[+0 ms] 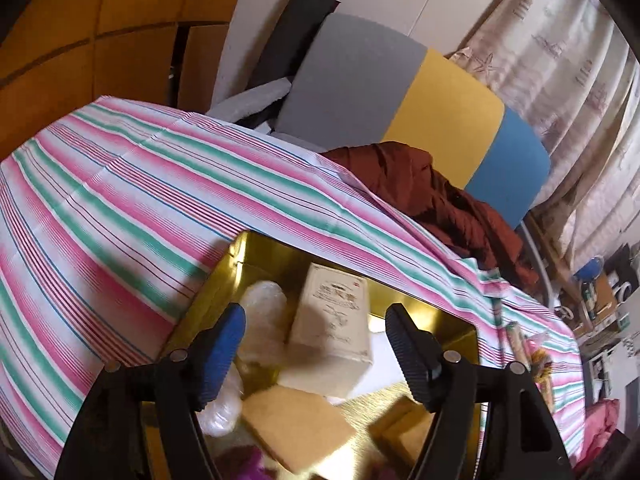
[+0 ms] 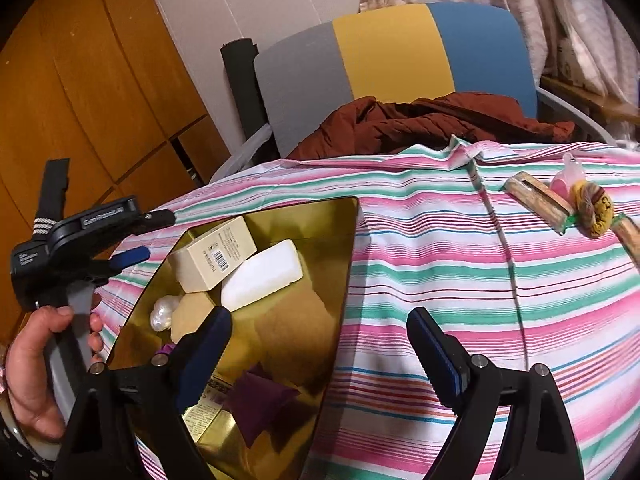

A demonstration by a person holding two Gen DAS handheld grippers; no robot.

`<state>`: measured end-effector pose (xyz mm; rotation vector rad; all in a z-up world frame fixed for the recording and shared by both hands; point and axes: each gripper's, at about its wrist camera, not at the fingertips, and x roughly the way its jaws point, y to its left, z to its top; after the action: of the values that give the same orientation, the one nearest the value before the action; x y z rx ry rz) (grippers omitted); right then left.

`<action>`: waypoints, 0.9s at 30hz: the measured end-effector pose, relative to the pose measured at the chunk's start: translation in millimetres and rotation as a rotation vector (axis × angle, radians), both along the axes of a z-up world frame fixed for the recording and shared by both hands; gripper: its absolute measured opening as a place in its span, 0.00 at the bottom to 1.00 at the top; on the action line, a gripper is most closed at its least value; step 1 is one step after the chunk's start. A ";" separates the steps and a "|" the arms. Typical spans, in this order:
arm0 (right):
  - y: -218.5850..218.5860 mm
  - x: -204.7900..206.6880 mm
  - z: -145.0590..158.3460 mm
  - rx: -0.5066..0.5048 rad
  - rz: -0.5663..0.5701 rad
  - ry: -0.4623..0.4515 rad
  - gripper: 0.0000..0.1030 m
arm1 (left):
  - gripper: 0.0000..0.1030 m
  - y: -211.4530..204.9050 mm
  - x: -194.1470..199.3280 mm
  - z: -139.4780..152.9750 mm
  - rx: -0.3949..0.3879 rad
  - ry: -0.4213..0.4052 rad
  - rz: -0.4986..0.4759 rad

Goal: Organize objects
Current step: 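Open both tools to release the sponge and cream box into the tray, then move both tools back toward the remaining snack bars and plush toy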

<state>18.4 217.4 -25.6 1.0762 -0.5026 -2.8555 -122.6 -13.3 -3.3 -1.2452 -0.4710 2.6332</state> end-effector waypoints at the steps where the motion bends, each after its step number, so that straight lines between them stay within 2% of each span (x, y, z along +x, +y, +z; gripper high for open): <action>1: 2.2 1.0 0.4 -0.002 -0.007 0.002 0.87 | 0.72 2.0 3.3 0.3 0.015 0.000 -0.009; 7: 19.5 7.4 0.1 -0.002 -0.039 0.004 0.87 | 0.72 38.1 22.8 -3.8 0.082 -0.033 -0.142; 12: 44.9 18.8 0.2 0.019 -0.099 0.016 0.87 | 0.72 79.3 41.0 -0.1 0.034 -0.023 -0.280; 19: 99.7 33.1 -8.5 0.013 -0.217 -0.006 0.87 | 0.72 144.9 66.9 5.4 0.017 -0.018 -0.461; 27: 155.8 47.8 -26.1 0.087 -0.296 -0.043 0.87 | 0.72 211.6 98.6 -10.8 -0.037 -0.053 -0.629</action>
<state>66.2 373.2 -51.7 1.1686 -0.5916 -3.1409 -24.0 198.3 -14.1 -1.2244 -0.0192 2.0858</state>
